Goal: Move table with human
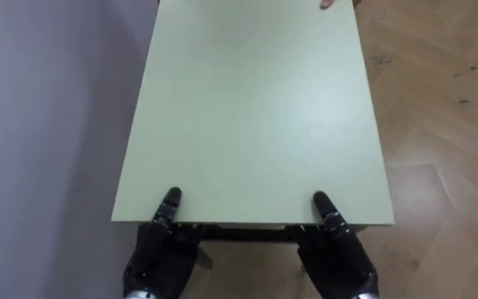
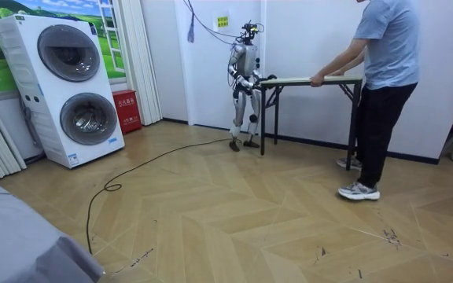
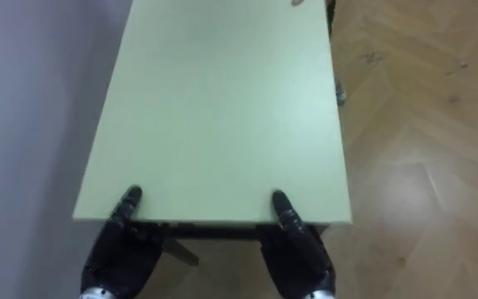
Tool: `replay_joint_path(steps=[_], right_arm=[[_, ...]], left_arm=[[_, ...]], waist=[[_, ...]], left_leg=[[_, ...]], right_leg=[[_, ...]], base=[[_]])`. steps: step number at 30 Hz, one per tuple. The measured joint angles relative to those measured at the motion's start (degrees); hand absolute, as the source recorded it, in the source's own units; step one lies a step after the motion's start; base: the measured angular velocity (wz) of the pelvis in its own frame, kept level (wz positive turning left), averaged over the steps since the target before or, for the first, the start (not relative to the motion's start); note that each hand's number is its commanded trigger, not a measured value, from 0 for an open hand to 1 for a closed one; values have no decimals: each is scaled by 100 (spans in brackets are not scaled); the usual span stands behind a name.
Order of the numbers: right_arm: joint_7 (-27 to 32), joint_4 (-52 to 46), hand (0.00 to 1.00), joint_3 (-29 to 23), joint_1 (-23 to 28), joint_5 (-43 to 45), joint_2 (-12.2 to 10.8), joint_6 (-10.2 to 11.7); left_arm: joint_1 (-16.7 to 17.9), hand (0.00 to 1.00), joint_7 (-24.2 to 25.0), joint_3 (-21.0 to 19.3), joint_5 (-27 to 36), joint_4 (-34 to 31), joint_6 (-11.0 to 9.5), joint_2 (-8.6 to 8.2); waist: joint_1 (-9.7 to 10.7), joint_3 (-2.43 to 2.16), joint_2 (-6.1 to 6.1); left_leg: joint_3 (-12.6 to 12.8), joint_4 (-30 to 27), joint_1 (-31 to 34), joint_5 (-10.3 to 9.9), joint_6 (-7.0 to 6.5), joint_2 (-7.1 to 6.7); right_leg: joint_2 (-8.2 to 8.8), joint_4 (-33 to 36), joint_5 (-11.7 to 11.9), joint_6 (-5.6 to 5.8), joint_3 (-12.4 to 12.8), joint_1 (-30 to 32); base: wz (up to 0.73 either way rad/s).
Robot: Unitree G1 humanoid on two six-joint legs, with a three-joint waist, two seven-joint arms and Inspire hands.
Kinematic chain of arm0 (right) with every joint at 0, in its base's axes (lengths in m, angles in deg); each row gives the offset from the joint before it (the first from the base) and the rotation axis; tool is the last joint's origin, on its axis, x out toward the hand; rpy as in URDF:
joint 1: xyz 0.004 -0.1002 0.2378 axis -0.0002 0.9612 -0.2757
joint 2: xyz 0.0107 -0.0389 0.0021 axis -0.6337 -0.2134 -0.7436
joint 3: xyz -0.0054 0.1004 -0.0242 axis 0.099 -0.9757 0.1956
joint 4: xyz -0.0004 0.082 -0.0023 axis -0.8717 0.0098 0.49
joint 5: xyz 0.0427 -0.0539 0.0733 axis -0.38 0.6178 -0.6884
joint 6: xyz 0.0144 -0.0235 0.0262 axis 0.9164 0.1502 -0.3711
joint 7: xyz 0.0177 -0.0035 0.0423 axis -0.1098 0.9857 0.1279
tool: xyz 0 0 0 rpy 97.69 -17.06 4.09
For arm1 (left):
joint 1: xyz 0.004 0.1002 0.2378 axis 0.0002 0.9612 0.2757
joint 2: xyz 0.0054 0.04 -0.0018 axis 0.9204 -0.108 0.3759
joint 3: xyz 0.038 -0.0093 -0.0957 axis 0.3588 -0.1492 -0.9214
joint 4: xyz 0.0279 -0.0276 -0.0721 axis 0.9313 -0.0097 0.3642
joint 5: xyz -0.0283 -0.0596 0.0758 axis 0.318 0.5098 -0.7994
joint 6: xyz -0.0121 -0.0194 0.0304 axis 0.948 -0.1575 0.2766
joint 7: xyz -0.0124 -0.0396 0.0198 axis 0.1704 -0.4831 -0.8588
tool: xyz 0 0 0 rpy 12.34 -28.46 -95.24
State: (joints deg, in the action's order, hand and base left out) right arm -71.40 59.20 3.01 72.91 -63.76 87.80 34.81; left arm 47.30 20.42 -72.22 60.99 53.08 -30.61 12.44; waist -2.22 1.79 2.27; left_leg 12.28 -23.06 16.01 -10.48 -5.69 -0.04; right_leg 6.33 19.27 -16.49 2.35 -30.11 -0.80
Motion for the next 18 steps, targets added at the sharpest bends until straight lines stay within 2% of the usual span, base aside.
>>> replay_joint_path(steps=[1, 2, 3, 4, 5, 7, 8, 9, 10, 11, 12, 13, 14, 15, 18], right_arm=[[11, 2, 100, 1, -6, -5, -4, -3], [30, 4, 100, 8, -12, -6, -18, -15], [36, 0, 100, 15, -22, -6, -18, -15], [37, 2, 100, 14, -20, -4, -12, -14], [37, 0, 100, 13, 26, 6, -9, -14], [37, 1, 100, 23, 42, -4, -7, -22], [37, 2, 100, 43, 90, -57, -2, -24], [37, 2, 100, 67, 182, -134, -1, -30], [38, 2, 100, 74, 235, -156, -13, -36], [37, -5, 100, 95, 279, -181, -21, -39], [47, -4, 100, 93, 284, -184, -23, -55], [64, -2, 100, 77, 297, -185, -20, -64], [82, -2, 100, 79, 315, -218, -7, -65], [93, 5, 100, 80, 304, -251, 6, -64], [122, 12, 100, 88, 299, -262, 48, -83]], left_arm=[[-5, 100, -7, 12, -26, -1, -1, -12], [-1, 100, -7, 11, -51, 0, -35, -35], [-4, 100, -14, -1, -55, 0, -55, -49], [-10, 100, -23, -2, -56, 15, -55, -53], [-4, 100, -34, -24, -66, 39, -50, -40], [-7, 100, -34, -60, -115, 52, -27, -58], [-15, 100, -34, -61, -134, 69, -16, -50], [-30, 100, -34, -37, -187, 114, -15, -37], [-37, 100, -38, 10, -200, 128, -17, -29], [-80, 100, -76, 14, -244, 130, -23, 0], [-143, 100, -163, 37, -253, 133, -23, 44], [-171, 100, -202, 50, -268, 171, -22, 44], [-174, 100, -238, 40, -298, 197, -22, 35], [-178, 100, -238, 29, -321, 207, -20, 6], [-172, 100, -238, 17, -423, 223, -17, -9]], waist=[[7, 3, 6], [-4, 1, 6], [-25, 4, -2], [-23, 9, 11], [21, 3, 19], [3, 1, 11], [33, 0, 14], [77, 4, 9], [113, -5, 10], [166, -2, 6], [213, 2, -17], [276, -3, -4], [310, -16, -1], [193, -9, -15], [164, 9, -57]], left_leg=[[-38, 45, -25, 16, -12, -10], [-97, 86, -43, 16, -14, -32], [-136, 121, -41, 14, -17, -96], [-176, 126, -46, 12, -22, -128], [-231, 162, -84, 11, -22, -198], [-268, 268, -120, 17, -26, -276], [-366, 324, -185, 39, -49, -321], [-546, 338, -276, 42, -55, -359], [-676, 334, -299, 41, -54, -372], [-832, 343, -298, 39, -51, -382], [-923, 346, -295, 33, -41, -427], [-1001, 346, -308, 32, -38, -453], [-1053, 432, -374, 28, -30, -481], [-976, 554, -455, 33, -22, -455], [-922, 699, -651, 34, -22, -454]], right_leg=[[66, 210, -43, 21, 130, 125], [88, 268, -105, 13, 514, 322], [141, 115, -75, 0, 734, 581], [171, 186, -7, -20, 817, 717], [279, 380, 6, -21, 771, 786], [331, 568, -14, 9, 711, 768], [378, 768, -24, 27, 768, 799], [397, 1084, -44, 61, 983, 930], [357, 1075, -79, 68, 1197, 962], [225, 703, -71, 54, 1518, 1050], [143, 278, 139, 43, 1759, 1201], [118, 289, 317, 16, 1850, 1229], [111, 232, 322, 31, 1888, 1111], [77, 148, 361, 19, 1938, 1044], [49, -20, 382, 37, 2054, 864]], base=[[29], [17], [20], [36], [31], [27], [43], [54], [63], [63], [66], [56], [18], [-5], [-13]])
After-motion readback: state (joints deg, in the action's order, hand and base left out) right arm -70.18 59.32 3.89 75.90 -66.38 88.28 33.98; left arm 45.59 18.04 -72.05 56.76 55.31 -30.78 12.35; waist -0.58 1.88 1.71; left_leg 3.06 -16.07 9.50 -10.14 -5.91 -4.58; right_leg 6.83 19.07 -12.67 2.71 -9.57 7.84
